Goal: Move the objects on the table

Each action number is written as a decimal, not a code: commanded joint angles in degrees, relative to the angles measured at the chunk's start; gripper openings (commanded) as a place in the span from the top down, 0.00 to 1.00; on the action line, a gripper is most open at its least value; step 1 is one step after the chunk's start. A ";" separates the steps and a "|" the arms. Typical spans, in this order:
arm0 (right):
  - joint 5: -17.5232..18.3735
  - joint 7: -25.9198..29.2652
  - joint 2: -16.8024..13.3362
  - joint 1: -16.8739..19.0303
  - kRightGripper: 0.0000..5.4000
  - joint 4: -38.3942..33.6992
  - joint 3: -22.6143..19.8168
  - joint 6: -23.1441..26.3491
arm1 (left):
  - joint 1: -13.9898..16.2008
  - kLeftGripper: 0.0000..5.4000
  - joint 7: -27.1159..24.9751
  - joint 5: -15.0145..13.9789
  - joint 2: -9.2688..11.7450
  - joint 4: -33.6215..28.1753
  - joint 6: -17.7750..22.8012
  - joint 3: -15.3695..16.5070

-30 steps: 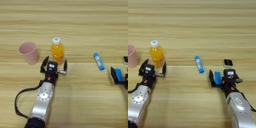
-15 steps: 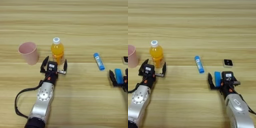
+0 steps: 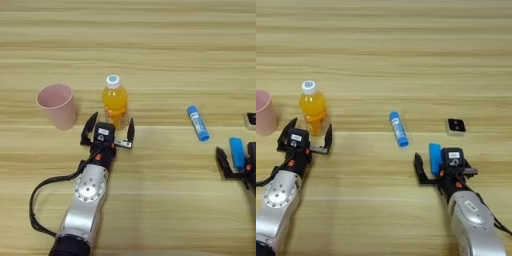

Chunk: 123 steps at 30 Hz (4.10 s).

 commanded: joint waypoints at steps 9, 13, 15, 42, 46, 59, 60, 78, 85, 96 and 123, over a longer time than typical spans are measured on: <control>-0.85 0.02 -0.48 -0.03 0.19 1.51 1.12 2.00 | -0.19 0.00 0.32 0.37 -0.14 -0.43 0.67 -0.19; -0.77 0.08 -0.54 0.04 0.25 1.48 1.22 2.06 | -0.15 0.00 0.32 0.39 -0.15 -0.55 0.73 -0.22; -0.75 0.12 -0.55 0.06 0.29 1.45 1.29 2.05 | -0.15 0.00 0.32 0.40 -0.15 -0.56 0.74 -0.23; -0.42 0.67 -0.40 -0.15 0.74 1.33 1.66 1.36 | -0.31 0.00 0.39 0.47 -0.21 -0.46 0.81 -0.25; -0.12 0.74 -0.25 -0.26 0.74 0.81 1.53 1.17 | -0.37 0.00 0.40 0.49 -0.22 -0.37 0.80 -0.26; 0.39 0.73 -0.40 -1.07 0.74 -3.94 1.85 1.72 | -0.46 0.00 0.54 0.60 -0.37 -0.15 0.78 -0.34; 0.40 0.72 -0.46 -1.22 0.74 -5.33 2.10 2.24 | -0.46 0.00 0.55 0.61 -0.38 -0.15 0.78 -0.35; -1.27 0.05 1.96 -8.03 0.74 -16.94 12.78 9.05 | -0.73 0.00 0.43 0.49 -0.15 0.57 0.43 -0.24; -0.24 1.37 4.12 -7.26 0.74 -13.46 18.39 10.15 | -0.55 0.00 0.52 0.63 -0.25 0.36 0.46 -0.37; -0.75 2.94 5.51 -8.31 0.74 -3.85 19.91 7.67 | -0.47 0.00 0.68 0.76 -0.40 0.22 0.53 -0.57; -2.93 4.18 5.22 -8.87 0.58 0.56 21.75 2.06 | -0.48 0.00 0.85 0.65 -0.30 0.22 0.49 -0.83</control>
